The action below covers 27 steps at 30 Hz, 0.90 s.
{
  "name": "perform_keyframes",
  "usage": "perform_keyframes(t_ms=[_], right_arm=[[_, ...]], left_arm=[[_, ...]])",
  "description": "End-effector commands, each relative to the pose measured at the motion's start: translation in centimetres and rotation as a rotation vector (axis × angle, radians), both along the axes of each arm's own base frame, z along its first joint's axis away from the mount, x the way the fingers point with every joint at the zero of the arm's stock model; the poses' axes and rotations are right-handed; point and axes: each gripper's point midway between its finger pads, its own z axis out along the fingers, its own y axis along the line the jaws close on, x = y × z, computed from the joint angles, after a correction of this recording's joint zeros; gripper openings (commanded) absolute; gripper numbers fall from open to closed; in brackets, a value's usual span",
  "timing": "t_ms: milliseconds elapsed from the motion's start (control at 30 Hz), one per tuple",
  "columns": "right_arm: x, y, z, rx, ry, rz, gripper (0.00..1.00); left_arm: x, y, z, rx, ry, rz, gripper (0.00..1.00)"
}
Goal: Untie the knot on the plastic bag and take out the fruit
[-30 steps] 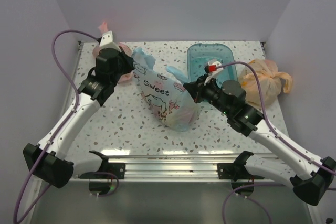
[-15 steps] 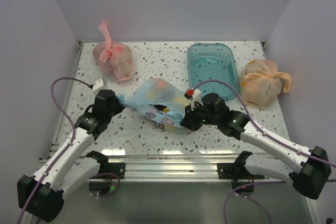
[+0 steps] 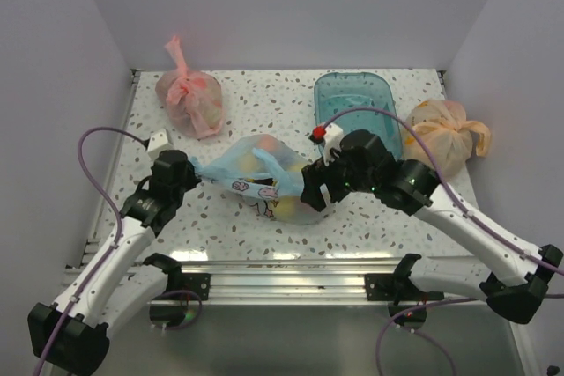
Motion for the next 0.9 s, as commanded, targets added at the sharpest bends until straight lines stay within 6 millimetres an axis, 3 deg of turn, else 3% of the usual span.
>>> perform_keyframes(t_ms=[0, 33, 67, 100, 167, 200, 267, 400, 500, 533, 667, 700, 767, 800, 867], right_arm=[[2.4, 0.9, 6.8, 0.038, -0.149, -0.006, 0.82], [2.8, 1.4, 7.7, 0.046, -0.157, 0.002, 0.82], [3.7, 2.6, 7.0, 0.017, -0.142, 0.018, 0.82], [4.3, 3.3, 9.0, 0.043, -0.170, 0.025, 0.82], [5.6, 4.5, 9.3, 0.030, -0.182, 0.020, 0.82], [6.8, 5.5, 8.4, 0.003, -0.174, 0.011, 0.82], [8.4, 6.3, 9.3, 0.004, -0.209, -0.024, 0.82], [11.5, 9.2, 7.0, -0.004, -0.199, -0.064, 0.81], [11.8, 10.6, 4.5, -0.038, -0.198, -0.067, 0.76], [11.6, 10.9, 2.9, -0.075, -0.187, -0.056, 0.75], [6.9, 11.1, -3.0, -0.212, -0.117, 0.054, 0.74], [5.6, 9.8, -6.1, -0.280, -0.081, 0.070, 0.74], [3.2, 8.7, -8.2, -0.317, -0.052, 0.098, 0.74], [1.9, 7.0, -10.9, -0.379, -0.013, 0.103, 0.74], [0.4, 5.3, -12.5, -0.411, 0.017, 0.095, 0.73]], left_arm=[[0.4, 0.7, 2.7, 0.038, -0.066, -0.003, 0.00], [0.4, 0.6, 2.6, 0.036, -0.064, -0.007, 0.00], [0.3, 0.6, 2.5, 0.038, -0.060, -0.011, 0.00], [0.3, 0.4, 2.3, 0.033, -0.055, -0.020, 0.00], [0.3, 0.2, 2.2, 0.029, -0.051, -0.026, 0.00], [0.3, 0.1, 2.2, 0.026, -0.052, -0.030, 0.00], [0.4, -0.1, 2.3, 0.018, -0.060, -0.043, 0.00], [0.3, -0.4, 2.2, 0.013, -0.062, -0.060, 0.00], [0.2, -0.4, 1.9, 0.010, -0.055, -0.064, 0.00], [0.1, -0.5, 1.8, 0.007, -0.054, -0.064, 0.00], [0.0, -0.5, 1.2, -0.013, -0.041, -0.045, 0.00], [0.0, -0.4, 1.1, -0.013, -0.037, -0.037, 0.00], [0.2, -0.4, 0.8, -0.017, -0.025, -0.026, 0.00], [0.2, -0.4, 0.5, -0.019, -0.018, -0.019, 0.00], [0.3, -0.5, 0.0, -0.027, -0.005, -0.011, 0.00]])
